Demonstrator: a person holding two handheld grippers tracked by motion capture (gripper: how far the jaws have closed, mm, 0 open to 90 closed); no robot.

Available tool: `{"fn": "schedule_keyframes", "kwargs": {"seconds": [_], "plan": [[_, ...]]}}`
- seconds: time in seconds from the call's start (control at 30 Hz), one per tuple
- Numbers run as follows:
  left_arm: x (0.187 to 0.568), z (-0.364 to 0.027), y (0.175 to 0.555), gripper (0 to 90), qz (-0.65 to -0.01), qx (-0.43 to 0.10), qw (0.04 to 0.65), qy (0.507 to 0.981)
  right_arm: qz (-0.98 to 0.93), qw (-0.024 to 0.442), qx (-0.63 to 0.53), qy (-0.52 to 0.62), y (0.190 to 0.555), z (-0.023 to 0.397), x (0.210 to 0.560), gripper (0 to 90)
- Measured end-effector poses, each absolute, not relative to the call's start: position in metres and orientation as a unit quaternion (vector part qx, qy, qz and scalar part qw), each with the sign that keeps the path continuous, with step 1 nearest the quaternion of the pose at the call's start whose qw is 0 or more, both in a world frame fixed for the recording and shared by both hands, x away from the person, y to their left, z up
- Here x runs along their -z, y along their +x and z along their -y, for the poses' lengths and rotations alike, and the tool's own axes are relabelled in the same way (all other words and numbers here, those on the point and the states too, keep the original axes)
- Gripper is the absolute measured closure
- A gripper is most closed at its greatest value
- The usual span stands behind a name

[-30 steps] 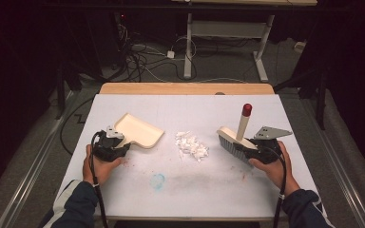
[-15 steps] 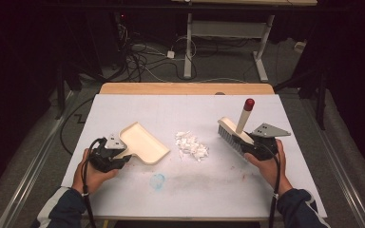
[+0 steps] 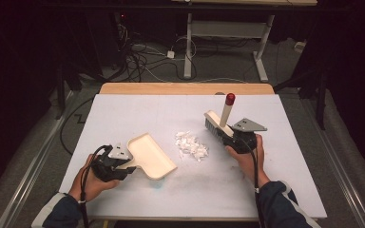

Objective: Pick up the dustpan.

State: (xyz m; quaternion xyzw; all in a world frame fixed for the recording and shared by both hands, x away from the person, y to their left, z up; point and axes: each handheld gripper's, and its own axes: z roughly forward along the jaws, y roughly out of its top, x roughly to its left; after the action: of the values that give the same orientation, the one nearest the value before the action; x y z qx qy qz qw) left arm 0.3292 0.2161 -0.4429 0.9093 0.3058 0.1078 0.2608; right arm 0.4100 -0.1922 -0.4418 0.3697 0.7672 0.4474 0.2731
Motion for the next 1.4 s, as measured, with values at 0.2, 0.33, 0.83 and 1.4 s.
{"fn": "schedule_keyframes", "kwargs": {"seconds": [0.2,0.33,0.83,1.4], "plan": [[0.443,-0.21,0.328,63.7,-0.296,-0.104,0.26,0.913,-0.766,0.271,-0.451,0.369,0.413,0.183,0.443,67.2],[0.444,-0.207,0.328,63.7,-0.293,-0.101,0.26,0.914,-0.77,0.273,-0.451,0.359,0.416,0.18,0.444,67.3],[0.446,-0.199,0.327,63.7,-0.29,-0.092,0.261,0.916,-0.769,0.269,-0.449,0.367,0.428,0.17,0.449,67.3],[0.449,-0.186,0.33,63.6,-0.285,-0.086,0.264,0.918,-0.769,0.267,-0.454,0.362,0.429,0.15,0.453,67.3]]}}
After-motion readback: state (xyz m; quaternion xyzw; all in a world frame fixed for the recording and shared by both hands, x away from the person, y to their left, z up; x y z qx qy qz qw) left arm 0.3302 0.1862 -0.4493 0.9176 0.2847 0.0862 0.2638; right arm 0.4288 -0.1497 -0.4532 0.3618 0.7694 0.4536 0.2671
